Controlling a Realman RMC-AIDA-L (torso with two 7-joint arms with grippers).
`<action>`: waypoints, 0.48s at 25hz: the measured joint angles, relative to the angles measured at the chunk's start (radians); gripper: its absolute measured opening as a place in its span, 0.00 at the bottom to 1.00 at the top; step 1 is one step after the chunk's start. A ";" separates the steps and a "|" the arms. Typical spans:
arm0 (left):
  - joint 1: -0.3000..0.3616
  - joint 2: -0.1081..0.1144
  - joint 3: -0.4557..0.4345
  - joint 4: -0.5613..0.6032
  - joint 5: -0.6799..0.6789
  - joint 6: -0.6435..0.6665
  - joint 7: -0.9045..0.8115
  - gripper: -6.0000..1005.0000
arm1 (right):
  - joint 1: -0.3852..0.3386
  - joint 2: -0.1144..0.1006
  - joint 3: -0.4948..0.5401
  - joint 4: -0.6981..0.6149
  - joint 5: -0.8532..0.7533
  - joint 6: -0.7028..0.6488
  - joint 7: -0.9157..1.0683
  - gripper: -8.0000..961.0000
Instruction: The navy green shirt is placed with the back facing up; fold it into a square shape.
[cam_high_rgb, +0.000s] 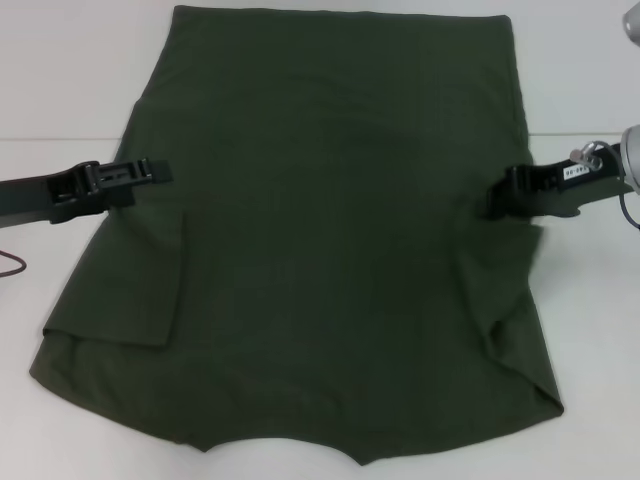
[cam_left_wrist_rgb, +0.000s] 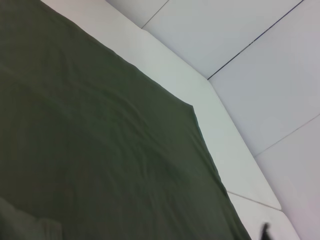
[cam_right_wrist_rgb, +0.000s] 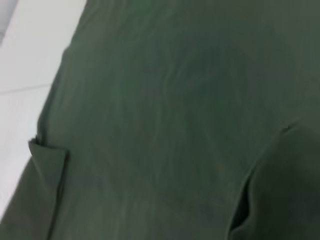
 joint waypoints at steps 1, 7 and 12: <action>0.000 0.000 0.000 0.000 0.000 -0.003 0.000 0.90 | -0.003 -0.001 0.003 0.005 0.024 0.005 -0.003 0.18; 0.005 -0.001 0.000 -0.001 0.000 -0.012 0.000 0.91 | -0.024 -0.008 0.037 0.080 0.237 0.000 -0.117 0.30; 0.009 0.000 0.000 -0.002 0.000 -0.014 -0.003 0.90 | -0.055 -0.037 0.033 0.078 0.301 -0.039 -0.158 0.48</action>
